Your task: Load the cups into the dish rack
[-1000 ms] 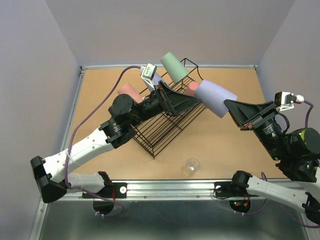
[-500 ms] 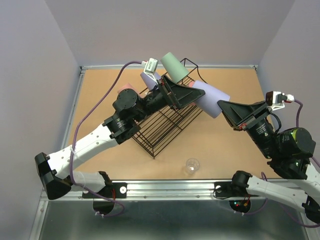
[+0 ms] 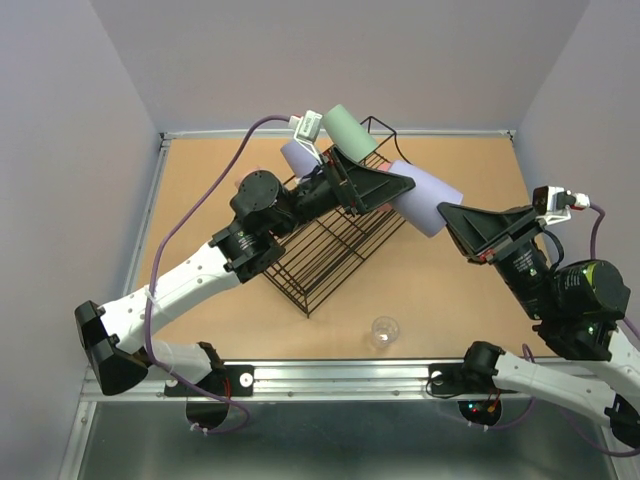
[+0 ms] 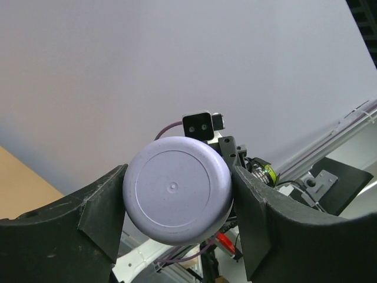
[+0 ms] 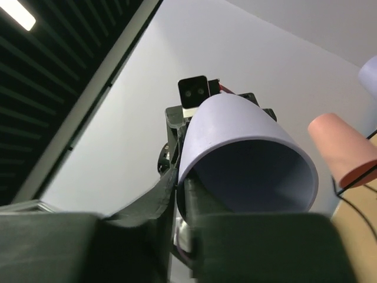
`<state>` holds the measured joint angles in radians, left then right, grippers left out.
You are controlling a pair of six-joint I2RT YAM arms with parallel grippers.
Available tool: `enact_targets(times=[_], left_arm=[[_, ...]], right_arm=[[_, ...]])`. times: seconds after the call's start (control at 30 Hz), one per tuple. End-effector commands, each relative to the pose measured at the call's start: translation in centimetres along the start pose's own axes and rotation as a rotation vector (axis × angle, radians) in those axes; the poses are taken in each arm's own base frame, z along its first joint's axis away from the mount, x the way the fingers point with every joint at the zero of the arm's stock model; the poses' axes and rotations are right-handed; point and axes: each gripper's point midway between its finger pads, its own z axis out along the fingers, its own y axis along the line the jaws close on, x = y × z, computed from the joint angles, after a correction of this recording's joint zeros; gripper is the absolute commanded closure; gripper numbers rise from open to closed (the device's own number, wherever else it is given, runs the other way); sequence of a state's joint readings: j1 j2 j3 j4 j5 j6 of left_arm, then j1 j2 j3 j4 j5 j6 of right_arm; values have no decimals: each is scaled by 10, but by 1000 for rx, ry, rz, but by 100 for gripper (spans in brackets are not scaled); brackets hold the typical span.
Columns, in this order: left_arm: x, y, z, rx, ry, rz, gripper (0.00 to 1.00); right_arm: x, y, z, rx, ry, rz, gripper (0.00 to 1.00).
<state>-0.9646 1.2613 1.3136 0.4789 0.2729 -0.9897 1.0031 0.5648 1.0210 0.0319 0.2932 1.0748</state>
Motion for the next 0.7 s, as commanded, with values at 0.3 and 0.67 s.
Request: enact_targets(times=[0.3,0.67], left_arm=[[-59,19,-17,-352,8,368,100],[-69,115,-43,-807,138,624,100]], right_arm=[[-38,-47,-63,245,-91,-93,13],[-37,-69,-85,370,-49,-120,12]])
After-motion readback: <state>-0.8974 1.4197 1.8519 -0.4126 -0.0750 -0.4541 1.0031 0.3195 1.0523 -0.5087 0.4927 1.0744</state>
